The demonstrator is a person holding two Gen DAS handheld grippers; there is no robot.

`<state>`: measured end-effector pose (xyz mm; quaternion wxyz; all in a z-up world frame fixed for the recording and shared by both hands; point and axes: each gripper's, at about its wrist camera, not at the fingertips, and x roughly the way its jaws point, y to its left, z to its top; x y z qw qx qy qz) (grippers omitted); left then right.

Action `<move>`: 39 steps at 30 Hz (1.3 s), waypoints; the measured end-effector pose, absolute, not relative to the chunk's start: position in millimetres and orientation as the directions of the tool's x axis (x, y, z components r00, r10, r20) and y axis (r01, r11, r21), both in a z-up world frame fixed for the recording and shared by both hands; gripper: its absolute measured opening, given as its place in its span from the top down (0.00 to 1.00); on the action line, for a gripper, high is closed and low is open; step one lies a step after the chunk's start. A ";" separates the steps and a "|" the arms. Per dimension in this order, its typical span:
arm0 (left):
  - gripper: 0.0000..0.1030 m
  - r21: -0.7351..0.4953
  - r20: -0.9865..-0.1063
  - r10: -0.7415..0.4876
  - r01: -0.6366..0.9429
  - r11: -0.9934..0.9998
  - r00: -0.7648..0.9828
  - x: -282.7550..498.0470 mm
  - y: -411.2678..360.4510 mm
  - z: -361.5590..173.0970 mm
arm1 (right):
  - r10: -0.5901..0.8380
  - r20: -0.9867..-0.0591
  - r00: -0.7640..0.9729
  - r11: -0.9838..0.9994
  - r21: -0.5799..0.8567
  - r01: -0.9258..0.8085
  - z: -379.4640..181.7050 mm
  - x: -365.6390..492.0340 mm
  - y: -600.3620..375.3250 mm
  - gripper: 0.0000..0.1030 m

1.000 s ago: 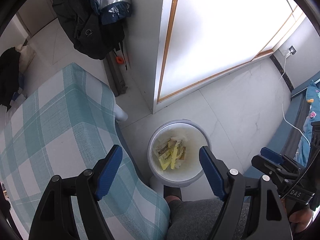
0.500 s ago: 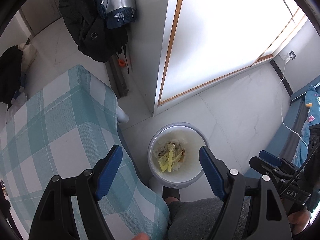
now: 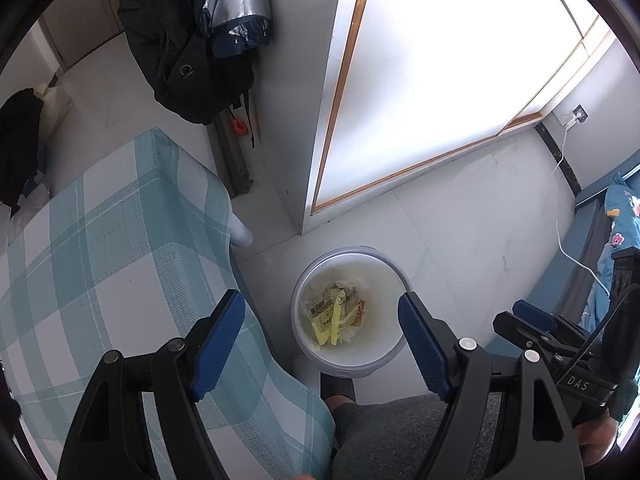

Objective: Collect trash

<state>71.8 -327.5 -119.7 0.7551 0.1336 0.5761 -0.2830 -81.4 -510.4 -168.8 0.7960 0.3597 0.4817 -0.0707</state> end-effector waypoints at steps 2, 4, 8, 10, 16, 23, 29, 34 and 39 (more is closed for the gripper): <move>0.26 -0.127 -0.945 -0.275 0.576 0.807 0.178 72.5 -326.7 -119.3 | 0.233 -0.817 0.527 0.732 0.504 0.459 -168.7 -81.3 -510.3 0.24; 0.26 -0.126 -0.944 -0.276 0.575 0.808 0.181 72.4 -326.7 -118.5 | 0.233 -0.817 0.528 0.733 0.504 0.457 -168.5 -80.9 -510.0 0.24; 0.26 -0.114 -0.946 -0.267 0.584 0.804 0.183 68.9 -329.7 -119.6 | 0.233 -0.818 0.527 0.734 0.503 0.457 -168.7 -80.6 -509.5 0.24; 0.26 -0.105 -0.948 -0.262 0.596 0.796 0.183 66.8 -331.5 -120.2 | 0.232 -0.819 0.525 0.733 0.502 0.459 -168.8 -80.6 -509.5 0.24; 0.26 -0.110 -0.950 -0.262 0.600 0.792 0.171 67.0 -331.8 -121.3 | 0.232 -0.818 0.526 0.734 0.502 0.458 -169.3 -80.8 -509.7 0.24; 0.26 -0.123 -0.950 -0.266 0.588 0.800 0.162 69.4 -330.4 -122.3 | 0.231 -0.818 0.526 0.731 0.503 0.461 -170.2 -81.4 -510.6 0.24; 0.26 -0.130 -0.954 -0.263 0.590 0.797 0.145 68.6 -332.0 -125.8 | 0.232 -0.819 0.525 0.730 0.504 0.462 -173.0 -82.2 -510.8 0.24; 0.26 -0.134 -0.952 -0.269 0.590 0.796 0.146 69.7 -333.0 -123.5 | 0.234 -0.823 0.517 0.726 0.502 0.470 -178.1 -83.6 -509.5 0.24; 0.26 -0.138 -0.952 -0.269 0.583 0.801 0.144 70.1 -331.3 -124.5 | 0.229 -0.824 0.518 0.727 0.498 0.472 -177.6 -83.6 -509.0 0.24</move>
